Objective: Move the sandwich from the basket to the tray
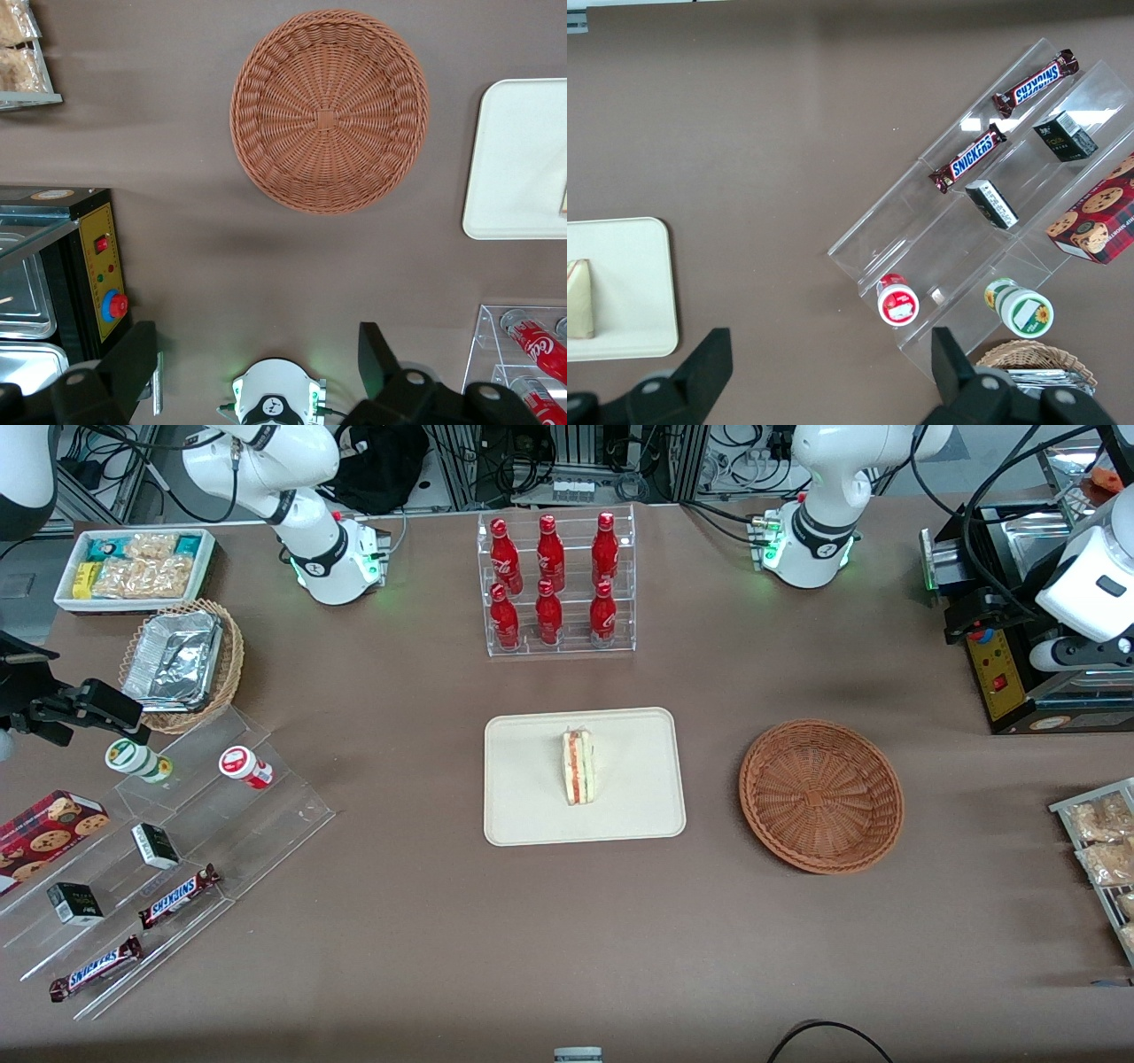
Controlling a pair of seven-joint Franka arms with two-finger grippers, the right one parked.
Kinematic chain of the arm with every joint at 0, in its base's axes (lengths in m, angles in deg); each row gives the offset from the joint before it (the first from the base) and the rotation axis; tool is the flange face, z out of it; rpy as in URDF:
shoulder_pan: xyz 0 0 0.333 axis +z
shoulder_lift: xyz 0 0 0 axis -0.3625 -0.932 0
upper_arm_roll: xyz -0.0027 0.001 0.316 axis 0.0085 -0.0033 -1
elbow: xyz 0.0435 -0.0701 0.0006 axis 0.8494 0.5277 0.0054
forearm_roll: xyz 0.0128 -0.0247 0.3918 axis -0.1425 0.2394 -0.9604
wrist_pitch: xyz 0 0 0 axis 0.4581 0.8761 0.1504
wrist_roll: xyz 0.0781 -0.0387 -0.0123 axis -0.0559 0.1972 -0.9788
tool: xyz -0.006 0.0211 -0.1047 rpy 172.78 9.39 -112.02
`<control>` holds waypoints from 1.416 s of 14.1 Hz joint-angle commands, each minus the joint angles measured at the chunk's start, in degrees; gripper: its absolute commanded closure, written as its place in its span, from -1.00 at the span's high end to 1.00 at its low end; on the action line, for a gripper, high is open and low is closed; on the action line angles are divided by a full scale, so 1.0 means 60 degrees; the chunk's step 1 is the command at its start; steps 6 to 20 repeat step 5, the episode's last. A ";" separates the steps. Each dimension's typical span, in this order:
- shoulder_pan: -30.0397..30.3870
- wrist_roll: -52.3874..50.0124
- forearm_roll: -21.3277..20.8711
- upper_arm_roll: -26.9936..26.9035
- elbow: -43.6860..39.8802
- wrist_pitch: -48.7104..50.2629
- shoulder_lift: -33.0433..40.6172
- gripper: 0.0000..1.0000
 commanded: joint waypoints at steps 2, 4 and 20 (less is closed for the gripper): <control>-0.0180 0.0083 0.0019 -0.0163 -0.0730 -0.0009 -0.0548 1.00; -0.0150 0.0097 0.0004 -0.0163 -0.0791 -0.0024 -0.0609 1.00; -0.0150 0.0112 0.0004 -0.0177 -0.0791 -0.0082 -0.0609 1.00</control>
